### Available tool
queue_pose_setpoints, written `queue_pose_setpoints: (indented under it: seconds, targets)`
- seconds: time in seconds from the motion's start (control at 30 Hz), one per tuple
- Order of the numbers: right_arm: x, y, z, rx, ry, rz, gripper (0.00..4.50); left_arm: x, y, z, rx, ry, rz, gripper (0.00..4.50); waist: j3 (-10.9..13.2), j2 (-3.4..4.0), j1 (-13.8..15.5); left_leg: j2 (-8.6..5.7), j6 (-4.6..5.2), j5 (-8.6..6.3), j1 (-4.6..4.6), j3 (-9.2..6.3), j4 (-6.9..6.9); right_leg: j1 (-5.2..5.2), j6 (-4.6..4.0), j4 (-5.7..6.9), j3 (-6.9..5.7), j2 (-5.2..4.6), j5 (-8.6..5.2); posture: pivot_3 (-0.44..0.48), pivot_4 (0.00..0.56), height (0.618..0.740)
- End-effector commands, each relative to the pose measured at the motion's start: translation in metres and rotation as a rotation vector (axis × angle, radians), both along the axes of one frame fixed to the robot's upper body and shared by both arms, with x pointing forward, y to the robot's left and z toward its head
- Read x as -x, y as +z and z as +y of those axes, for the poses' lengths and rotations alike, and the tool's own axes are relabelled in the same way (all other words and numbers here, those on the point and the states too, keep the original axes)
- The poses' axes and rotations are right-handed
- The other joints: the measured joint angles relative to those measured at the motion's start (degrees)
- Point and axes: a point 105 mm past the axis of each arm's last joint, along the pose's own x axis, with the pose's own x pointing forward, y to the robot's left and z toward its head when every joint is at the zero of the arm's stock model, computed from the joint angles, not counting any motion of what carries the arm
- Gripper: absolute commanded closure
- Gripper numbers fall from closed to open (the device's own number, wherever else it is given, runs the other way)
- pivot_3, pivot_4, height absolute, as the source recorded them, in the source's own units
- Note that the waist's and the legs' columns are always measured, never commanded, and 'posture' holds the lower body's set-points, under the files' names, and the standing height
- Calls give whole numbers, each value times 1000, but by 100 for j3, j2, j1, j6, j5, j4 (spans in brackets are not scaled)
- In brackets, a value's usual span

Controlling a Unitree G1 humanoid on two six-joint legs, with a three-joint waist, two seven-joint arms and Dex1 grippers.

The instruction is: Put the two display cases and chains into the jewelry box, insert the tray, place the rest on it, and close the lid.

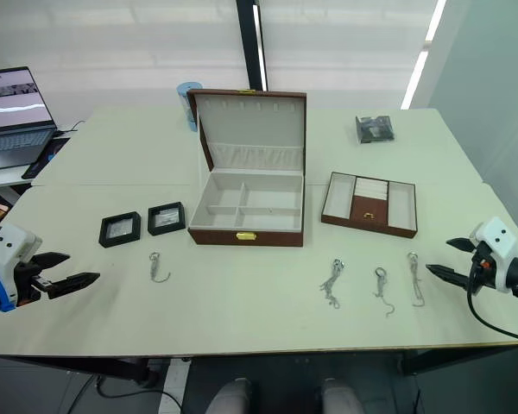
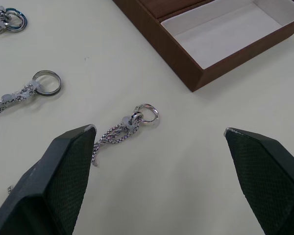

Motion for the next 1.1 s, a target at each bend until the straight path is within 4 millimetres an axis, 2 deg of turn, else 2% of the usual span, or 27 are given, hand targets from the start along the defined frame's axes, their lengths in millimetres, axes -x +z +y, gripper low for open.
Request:
queue_pose_setpoints:
  seconds: [0.03,0.9,1.1]
  targets:
    - [-3,13,-2,0,2,-51,57,-3,11,1,-11,0,-46,7,0,0,0,0,0,0,0,0,0,0,0,0,0,0,0,0,150,740]
    - [-1,13,-1,-16,7,-58,57,1,8,2,-11,19,-44,7,0,0,0,1,0,0,0,1,0,-1,0,0,2,0,0,0,150,740]
    - [-2,15,1,-54,-13,-88,57,-3,15,5,10,69,-102,7,0,0,1,2,0,0,0,1,0,0,0,0,2,-1,0,0,150,740]
